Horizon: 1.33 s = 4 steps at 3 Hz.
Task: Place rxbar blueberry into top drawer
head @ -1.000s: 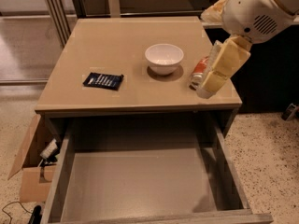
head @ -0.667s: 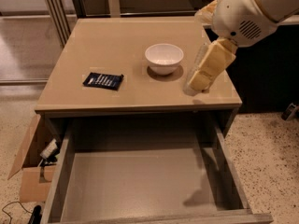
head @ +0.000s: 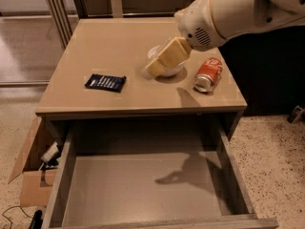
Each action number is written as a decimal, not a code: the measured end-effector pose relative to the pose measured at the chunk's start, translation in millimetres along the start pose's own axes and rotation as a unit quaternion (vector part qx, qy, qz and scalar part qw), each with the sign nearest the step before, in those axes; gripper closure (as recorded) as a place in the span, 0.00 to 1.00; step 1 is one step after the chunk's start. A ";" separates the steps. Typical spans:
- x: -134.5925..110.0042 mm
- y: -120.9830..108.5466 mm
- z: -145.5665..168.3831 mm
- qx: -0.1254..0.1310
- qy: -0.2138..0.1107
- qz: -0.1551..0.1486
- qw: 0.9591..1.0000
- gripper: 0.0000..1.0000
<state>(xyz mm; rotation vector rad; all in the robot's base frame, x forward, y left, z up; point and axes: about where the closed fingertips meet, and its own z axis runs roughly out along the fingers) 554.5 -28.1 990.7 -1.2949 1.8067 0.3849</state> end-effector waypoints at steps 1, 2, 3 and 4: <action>-22.3 -15.9 34.2 0.013 -0.046 0.030 0.998 0.00; -40.7 -19.1 59.4 0.012 -0.064 0.034 0.997 0.00; -44.8 -19.2 64.3 0.012 -0.067 0.034 0.997 0.00; -50.0 -18.7 74.0 -0.001 -0.060 0.027 0.998 0.00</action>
Offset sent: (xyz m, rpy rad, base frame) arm 0.0704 0.0863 -0.0017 0.1819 -0.0284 -0.0274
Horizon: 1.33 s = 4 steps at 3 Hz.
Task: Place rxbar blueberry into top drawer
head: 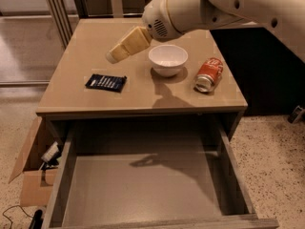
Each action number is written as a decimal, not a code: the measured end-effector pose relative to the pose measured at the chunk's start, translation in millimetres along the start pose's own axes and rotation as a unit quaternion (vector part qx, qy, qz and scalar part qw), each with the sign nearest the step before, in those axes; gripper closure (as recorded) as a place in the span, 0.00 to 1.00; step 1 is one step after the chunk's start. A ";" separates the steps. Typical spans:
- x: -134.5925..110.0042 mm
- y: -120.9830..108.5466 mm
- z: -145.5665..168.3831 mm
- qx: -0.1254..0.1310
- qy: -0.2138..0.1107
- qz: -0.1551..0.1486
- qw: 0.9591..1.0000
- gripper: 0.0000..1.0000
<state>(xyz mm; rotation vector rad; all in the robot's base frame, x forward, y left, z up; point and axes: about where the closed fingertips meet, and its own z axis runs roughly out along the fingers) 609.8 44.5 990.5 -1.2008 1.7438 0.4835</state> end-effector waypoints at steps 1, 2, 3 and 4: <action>18.7 13.5 47.6 -0.048 0.034 0.005 0.998 0.00; 33.3 24.4 74.4 -0.079 0.055 0.012 0.995 0.00; 52.2 35.3 89.9 -0.095 0.082 0.017 0.992 0.00; 66.0 41.7 103.0 -0.101 0.100 0.018 0.990 0.00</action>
Offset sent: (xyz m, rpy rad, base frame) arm 0.0141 0.0655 -0.1010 -0.1025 0.2187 0.1435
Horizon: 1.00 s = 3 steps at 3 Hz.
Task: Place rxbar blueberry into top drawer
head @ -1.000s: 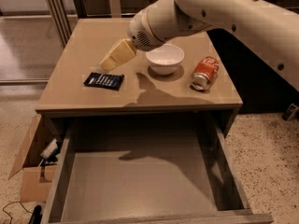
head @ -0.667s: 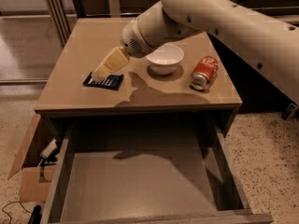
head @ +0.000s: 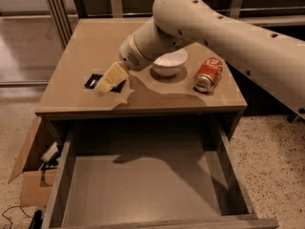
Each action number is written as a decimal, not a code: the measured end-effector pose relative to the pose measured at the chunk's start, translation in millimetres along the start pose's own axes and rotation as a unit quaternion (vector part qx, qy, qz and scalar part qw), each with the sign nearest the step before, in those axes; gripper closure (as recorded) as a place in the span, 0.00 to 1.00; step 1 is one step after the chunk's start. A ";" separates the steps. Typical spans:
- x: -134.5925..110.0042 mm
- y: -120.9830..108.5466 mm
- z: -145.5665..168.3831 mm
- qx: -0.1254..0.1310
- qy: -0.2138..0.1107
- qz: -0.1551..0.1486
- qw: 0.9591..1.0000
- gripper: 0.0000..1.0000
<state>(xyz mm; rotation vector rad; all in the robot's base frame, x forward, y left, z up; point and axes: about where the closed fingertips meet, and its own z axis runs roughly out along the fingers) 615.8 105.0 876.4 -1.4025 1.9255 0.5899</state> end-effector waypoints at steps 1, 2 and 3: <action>8.4 0.5 17.1 -0.002 0.009 0.000 1.000 0.00; 10.3 -3.2 31.0 -0.001 0.012 -0.005 1.000 0.00; 16.9 -3.5 43.4 -0.001 0.018 -0.005 1.000 0.00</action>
Offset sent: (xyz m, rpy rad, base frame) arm 0.0190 0.0191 -0.0396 -0.0352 -0.0110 0.0058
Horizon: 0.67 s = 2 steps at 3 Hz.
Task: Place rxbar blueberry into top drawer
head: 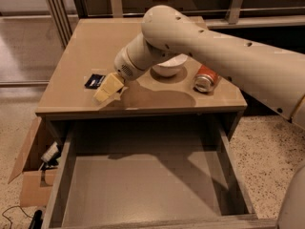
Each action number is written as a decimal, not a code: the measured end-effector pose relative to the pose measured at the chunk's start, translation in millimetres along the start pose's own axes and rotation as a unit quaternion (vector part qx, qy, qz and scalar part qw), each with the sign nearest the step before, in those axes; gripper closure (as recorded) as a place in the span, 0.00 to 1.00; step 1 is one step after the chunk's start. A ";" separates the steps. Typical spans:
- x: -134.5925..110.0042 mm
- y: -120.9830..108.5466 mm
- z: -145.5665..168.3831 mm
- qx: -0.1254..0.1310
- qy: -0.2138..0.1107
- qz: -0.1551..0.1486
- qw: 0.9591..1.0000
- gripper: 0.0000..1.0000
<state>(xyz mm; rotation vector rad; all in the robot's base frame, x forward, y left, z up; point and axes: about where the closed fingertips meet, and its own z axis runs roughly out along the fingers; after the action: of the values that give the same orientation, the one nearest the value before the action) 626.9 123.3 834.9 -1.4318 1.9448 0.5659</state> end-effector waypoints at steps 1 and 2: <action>6.0 -0.1 9.2 -0.001 0.005 0.003 1.000 0.00; 10.4 -1.5 16.5 -0.001 0.006 0.009 1.000 0.02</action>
Offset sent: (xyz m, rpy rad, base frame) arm 0.0085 0.0019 -0.0278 -0.0047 0.0277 -0.0324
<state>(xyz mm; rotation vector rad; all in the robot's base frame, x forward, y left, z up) 630.4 127.0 815.9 -1.4231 1.9693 0.5683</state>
